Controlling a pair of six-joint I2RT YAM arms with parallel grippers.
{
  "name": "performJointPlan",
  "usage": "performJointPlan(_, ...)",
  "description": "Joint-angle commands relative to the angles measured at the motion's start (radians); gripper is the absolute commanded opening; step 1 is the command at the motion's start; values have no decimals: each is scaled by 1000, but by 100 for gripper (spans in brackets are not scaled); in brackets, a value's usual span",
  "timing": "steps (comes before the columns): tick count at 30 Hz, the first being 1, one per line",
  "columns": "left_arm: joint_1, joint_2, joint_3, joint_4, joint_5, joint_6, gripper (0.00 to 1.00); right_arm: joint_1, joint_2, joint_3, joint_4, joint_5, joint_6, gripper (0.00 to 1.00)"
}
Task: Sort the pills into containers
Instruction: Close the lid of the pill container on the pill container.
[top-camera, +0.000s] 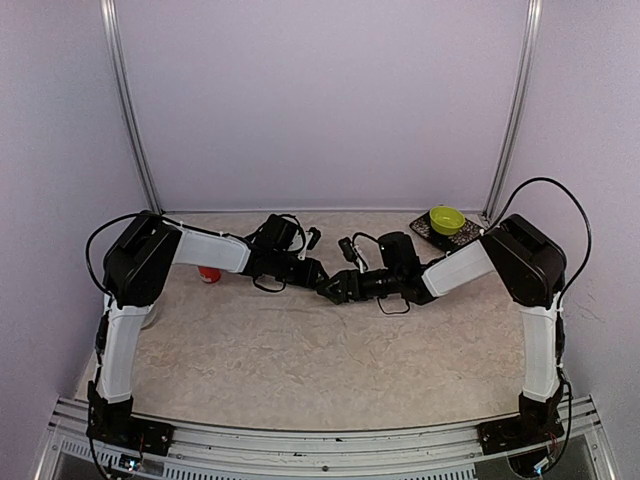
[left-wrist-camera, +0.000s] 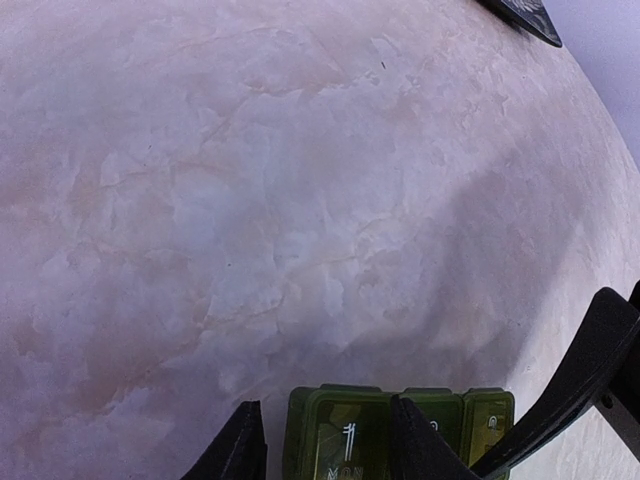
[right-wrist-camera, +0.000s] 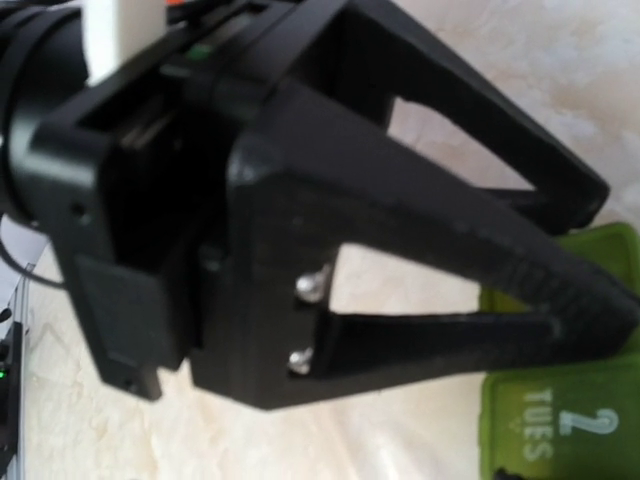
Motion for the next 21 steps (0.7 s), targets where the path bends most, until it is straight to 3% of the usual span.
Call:
performJointPlan(1,-4,24,-3,-85,-33,13,42,17,24,-46,-88,-19,0,73)
performJointPlan(16,-3,21,0,-94,-37,14,42,40,47,-30,-160,18,-37,72)
performJointPlan(21,-3,17,1,-96,-38,7,42,40,3,-26,-135,-39,-61,72)
